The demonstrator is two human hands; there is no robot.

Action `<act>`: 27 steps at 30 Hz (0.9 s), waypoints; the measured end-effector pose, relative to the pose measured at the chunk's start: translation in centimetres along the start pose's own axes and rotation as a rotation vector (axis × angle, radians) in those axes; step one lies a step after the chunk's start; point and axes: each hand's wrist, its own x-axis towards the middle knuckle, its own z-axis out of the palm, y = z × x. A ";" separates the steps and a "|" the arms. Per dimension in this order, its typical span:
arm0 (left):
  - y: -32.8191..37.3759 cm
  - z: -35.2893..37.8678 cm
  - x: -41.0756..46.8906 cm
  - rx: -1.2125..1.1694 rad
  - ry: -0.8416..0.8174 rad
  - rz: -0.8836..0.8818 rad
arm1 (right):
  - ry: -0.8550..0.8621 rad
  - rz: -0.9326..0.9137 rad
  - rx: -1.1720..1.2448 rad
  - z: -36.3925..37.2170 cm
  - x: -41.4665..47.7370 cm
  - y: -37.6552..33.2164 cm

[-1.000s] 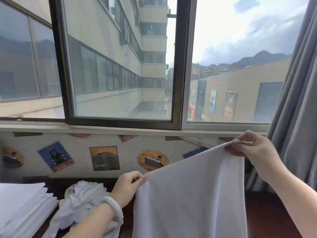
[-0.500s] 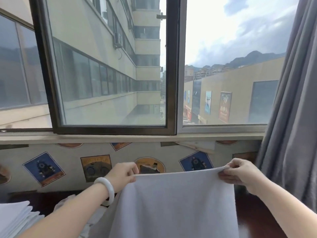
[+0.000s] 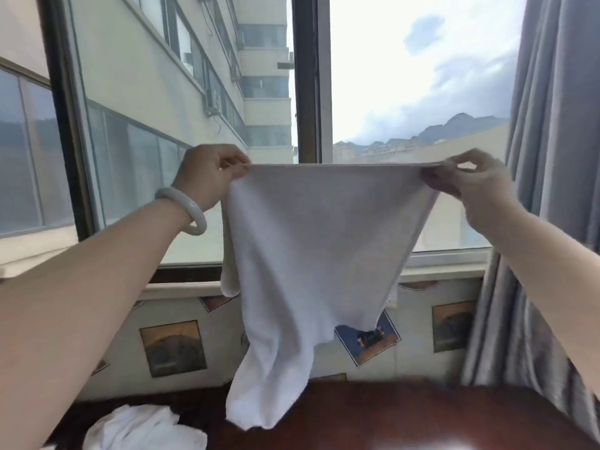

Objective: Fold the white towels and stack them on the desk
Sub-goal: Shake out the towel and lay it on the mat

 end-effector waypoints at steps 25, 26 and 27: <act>-2.9 11.8 -56.1 0.214 -1.472 -0.050 | 0.069 1.269 -0.480 -20.8 -51.7 19.9; -2.5 11.7 -57.1 0.246 -1.581 -0.053 | 0.109 1.269 -0.488 -20.9 -52.8 19.9; -2.1 11.6 -57.8 0.300 -1.585 0.051 | 0.150 1.263 -0.497 -20.9 -53.8 19.9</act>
